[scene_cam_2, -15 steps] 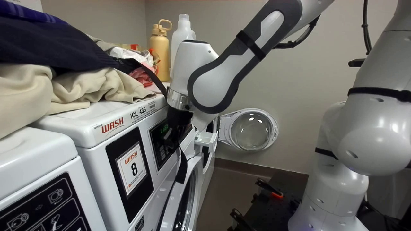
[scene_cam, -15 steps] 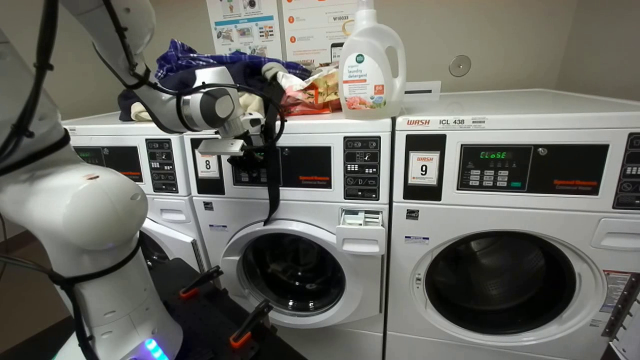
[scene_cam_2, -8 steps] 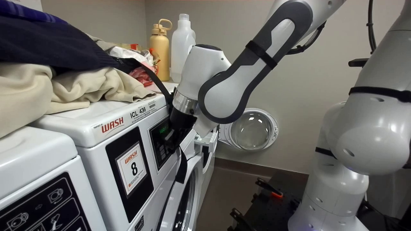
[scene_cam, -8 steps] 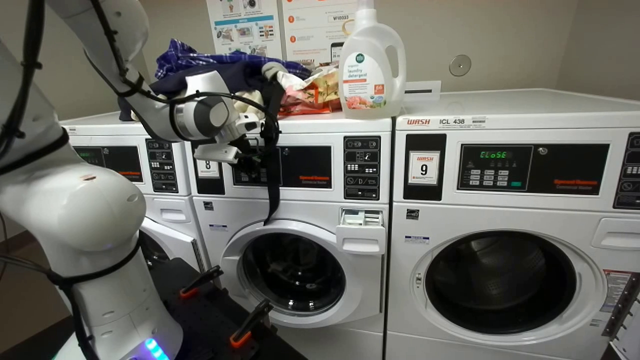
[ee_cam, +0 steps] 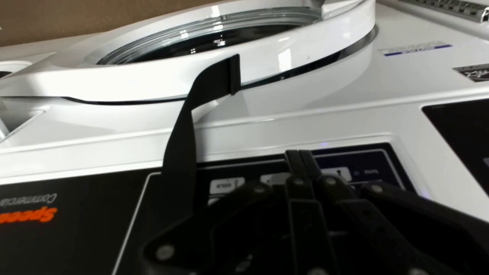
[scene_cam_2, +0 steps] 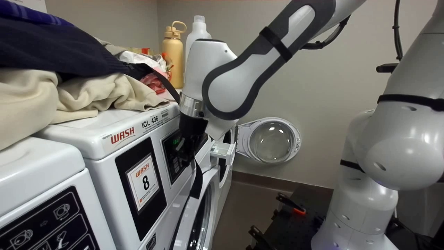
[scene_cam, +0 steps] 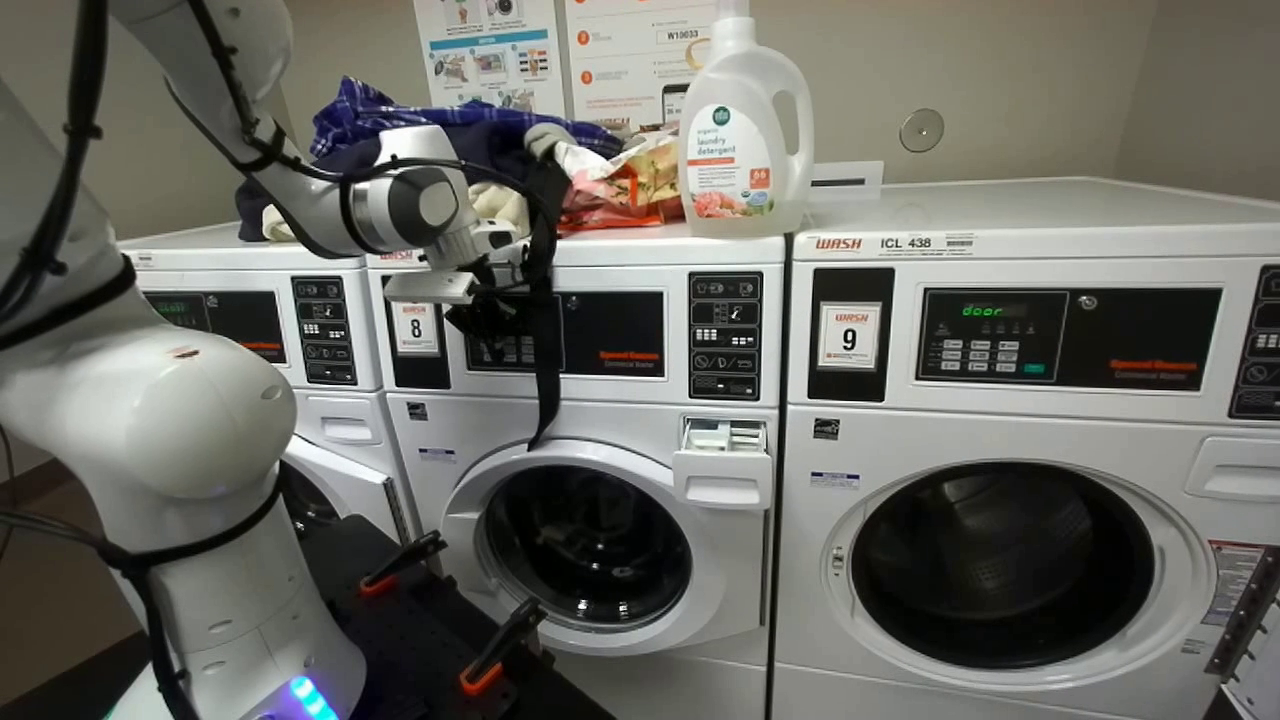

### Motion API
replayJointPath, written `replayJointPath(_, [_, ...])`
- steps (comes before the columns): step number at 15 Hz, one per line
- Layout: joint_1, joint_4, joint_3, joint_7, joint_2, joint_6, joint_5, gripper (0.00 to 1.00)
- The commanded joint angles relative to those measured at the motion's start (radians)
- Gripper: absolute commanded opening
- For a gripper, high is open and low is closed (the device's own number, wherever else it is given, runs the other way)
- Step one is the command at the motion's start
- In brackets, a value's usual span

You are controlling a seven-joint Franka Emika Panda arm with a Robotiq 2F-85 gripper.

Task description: Push the second button in the third row of the middle machine

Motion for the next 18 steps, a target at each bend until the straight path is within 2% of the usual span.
replayJointPath(1, [0.023, 0.107, -0.025, -0.099, -0.038, -0.274, 0.028, 0.04])
replayJointPath(5, [0.005, 0.236, -0.051, -0.186, -0.096, -0.583, -0.011, 0.05])
replayJointPath(8, [0.004, 0.313, -0.084, -0.254, -0.128, -0.714, 0.002, 0.05])
replayJointPath(14, [0.004, 0.382, -0.123, -0.315, -0.152, -0.829, 0.038, 0.05])
replayJointPath(17, [0.002, 0.391, -0.124, -0.292, -0.150, -0.851, 0.048, 0.00])
replayJointPath(18, [0.000, 0.384, -0.117, -0.276, -0.152, -0.844, 0.041, 0.02])
